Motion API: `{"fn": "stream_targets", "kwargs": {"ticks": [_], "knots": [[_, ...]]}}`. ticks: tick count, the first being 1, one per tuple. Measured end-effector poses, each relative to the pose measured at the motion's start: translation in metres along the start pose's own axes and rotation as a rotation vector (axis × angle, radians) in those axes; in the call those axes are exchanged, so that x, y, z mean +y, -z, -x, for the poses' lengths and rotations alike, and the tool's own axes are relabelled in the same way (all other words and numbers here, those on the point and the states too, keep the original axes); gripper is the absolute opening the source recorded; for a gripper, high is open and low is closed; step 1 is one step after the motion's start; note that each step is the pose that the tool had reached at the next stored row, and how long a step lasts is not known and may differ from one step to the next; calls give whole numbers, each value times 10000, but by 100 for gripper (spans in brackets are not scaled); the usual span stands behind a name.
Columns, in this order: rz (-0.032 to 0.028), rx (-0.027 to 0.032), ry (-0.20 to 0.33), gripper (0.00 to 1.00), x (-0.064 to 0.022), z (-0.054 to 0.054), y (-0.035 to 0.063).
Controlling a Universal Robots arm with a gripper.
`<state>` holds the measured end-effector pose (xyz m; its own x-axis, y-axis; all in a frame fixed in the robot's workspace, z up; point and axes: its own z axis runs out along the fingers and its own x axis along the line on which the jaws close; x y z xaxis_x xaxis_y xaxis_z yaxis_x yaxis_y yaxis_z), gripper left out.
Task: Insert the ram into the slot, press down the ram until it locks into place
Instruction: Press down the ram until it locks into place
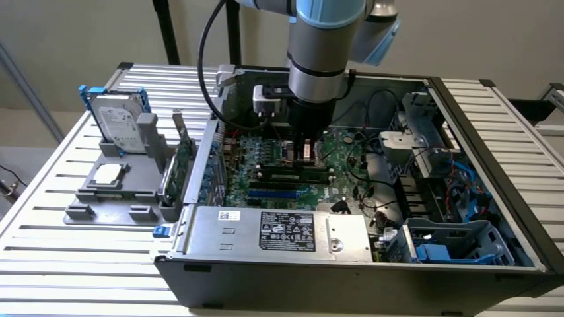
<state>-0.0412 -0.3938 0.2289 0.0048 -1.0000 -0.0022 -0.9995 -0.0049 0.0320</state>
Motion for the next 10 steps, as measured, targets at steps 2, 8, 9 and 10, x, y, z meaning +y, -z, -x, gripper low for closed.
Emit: {"fn": "stream_targets", "kwargs": {"ticks": [2, 8, 9, 10], "knots": [[32, 17, -3, 11, 0, -1, 94], [46, 18, -5, 11, 1, -1, 300], [46, 17, -5, 11, 1, -1, 300], [46, 17, -5, 11, 1, -1, 300]]}}
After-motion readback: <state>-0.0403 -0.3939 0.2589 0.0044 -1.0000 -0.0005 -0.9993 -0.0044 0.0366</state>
